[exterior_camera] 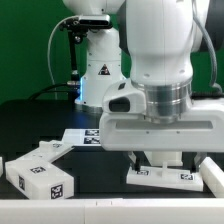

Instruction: Assemble cabinet

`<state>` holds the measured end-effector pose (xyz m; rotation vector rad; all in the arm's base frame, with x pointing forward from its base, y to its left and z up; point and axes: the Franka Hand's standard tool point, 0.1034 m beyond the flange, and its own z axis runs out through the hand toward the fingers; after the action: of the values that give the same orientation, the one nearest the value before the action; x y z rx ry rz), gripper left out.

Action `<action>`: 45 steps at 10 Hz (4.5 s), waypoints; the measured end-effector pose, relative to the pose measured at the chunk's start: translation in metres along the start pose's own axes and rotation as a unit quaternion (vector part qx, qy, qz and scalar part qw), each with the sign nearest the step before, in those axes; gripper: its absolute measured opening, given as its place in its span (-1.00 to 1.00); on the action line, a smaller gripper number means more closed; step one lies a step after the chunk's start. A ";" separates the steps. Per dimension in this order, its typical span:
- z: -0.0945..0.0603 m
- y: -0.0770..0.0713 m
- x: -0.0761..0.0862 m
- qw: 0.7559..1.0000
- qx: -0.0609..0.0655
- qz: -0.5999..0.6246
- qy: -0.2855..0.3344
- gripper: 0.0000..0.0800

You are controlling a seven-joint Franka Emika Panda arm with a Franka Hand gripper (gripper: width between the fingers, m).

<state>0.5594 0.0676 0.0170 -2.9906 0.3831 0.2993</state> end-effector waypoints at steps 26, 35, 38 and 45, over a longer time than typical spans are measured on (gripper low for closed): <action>-0.034 0.104 -0.053 0.989 0.001 0.142 -0.038 -0.84; -0.012 0.104 -0.073 0.971 0.009 0.234 -0.054 -0.84; -0.001 0.145 -0.102 0.959 -0.001 0.276 -0.065 -0.84; 0.008 0.154 -0.109 0.941 0.016 0.331 -0.067 -0.84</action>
Offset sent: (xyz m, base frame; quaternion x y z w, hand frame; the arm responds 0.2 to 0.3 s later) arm 0.0000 0.0000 0.0000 0.0000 0.0000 0.0000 1.0000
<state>0.4145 -0.0530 0.0185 -2.6846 1.3541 0.5349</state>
